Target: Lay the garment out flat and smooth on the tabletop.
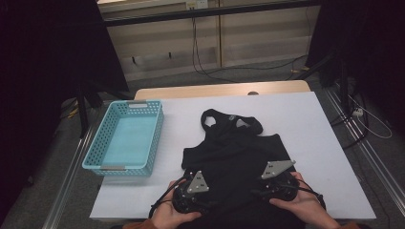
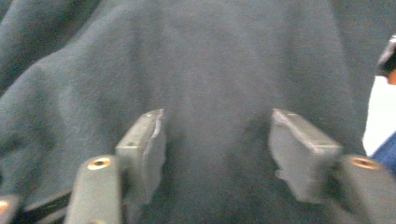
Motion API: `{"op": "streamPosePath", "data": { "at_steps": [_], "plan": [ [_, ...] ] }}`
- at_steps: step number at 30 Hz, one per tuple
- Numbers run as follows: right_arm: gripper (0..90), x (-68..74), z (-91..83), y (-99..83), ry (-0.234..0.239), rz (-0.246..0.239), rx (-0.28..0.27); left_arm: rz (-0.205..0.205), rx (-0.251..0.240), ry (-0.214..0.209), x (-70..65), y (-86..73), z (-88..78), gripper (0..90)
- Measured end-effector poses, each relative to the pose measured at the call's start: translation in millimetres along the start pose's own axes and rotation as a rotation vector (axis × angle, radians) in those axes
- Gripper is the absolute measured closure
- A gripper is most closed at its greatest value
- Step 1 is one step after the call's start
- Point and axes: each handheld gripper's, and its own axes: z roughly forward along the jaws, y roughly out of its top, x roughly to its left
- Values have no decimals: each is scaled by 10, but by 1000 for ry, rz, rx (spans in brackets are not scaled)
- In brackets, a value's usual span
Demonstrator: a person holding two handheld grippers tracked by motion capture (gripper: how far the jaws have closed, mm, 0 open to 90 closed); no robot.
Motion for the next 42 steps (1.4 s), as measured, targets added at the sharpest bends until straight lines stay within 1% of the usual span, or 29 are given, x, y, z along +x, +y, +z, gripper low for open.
{"op": "streamPosePath", "data": {
  "at_steps": [1,2,3,4,5,6,7,8,9,11,12,14,15,16,17,19,21,23,25,27,30,32,33,34,36,39,41,42],
  "plan": [
    [630,14,-6,-1,7,-7,2,-15,-5,-3,8,-11,-11,450],
    [695,33,-12,-6,12,-5,0,-11,10,-3,22,-9,-39,512],
    [782,63,-22,-17,23,-4,-2,-10,20,-3,29,-11,-53,581],
    [836,79,-30,-22,27,-7,0,-31,17,-10,34,-16,-62,643],
    [890,95,-41,-31,24,-11,1,-34,31,-9,41,-21,-81,711],
    [899,106,-52,-45,15,-12,-2,-11,57,-19,52,-21,-106,773],
    [900,109,-61,-55,19,-7,-4,-43,41,-31,26,-32,-108,832],
    [900,119,-68,-63,16,-2,-5,-46,48,-29,23,-35,-118,881],
    [900,131,-75,-64,13,-9,-2,-60,46,-30,20,-33,-121,891],
    [900,146,-88,-67,20,-6,5,-73,51,-29,23,-32,-131,899],
    [900,155,-99,-74,26,-3,7,-73,53,-28,10,-43,-145,899],
    [900,186,-117,-97,38,-7,6,-62,58,-36,2,-55,-167,900],
    [900,203,-129,-108,42,-7,8,-56,68,-43,2,-62,-181,900],
    [900,222,-139,-120,47,-5,7,-64,60,-49,-12,-70,-185,900],
    [900,246,-154,-133,52,-6,9,-60,68,-50,-18,-72,-194,900],
    [900,287,-172,-154,58,-6,8,-54,77,-43,-55,-79,-220,900],
    [900,331,-188,-176,60,-8,7,-55,80,-57,-100,-107,-253,900],
    [900,375,-202,-197,69,-10,4,-47,83,-65,-135,-143,-280,900],
    [900,426,-215,-213,73,-12,5,-52,79,-73,-171,-170,-314,900],
    [900,475,-229,-227,80,-20,4,-41,84,-77,-203,-193,-342,900],
    [900,561,-258,-248,85,-32,-4,-52,84,-90,-243,-223,-358,900],
    [900,603,-274,-264,90,-32,-5,-62,78,-111,-261,-237,-366,900],
    [900,620,-281,-272,93,-31,-5,-61,86,-113,-272,-242,-377,900],
    [900,636,-287,-281,99,-29,-4,-65,82,-121,-291,-249,-382,900],
    [900,671,-296,-295,110,-32,-5,-82,75,-143,-340,-270,-396,900],
    [900,709,-301,-308,123,-29,-9,-78,81,-159,-389,-302,-426,900],
    [891,705,-302,-309,128,-20,-16,-96,55,-172,-404,-318,-440,900],
    [857,687,-305,-307,133,-11,-20,-100,48,-174,-389,-318,-455,898]
  ]
}}
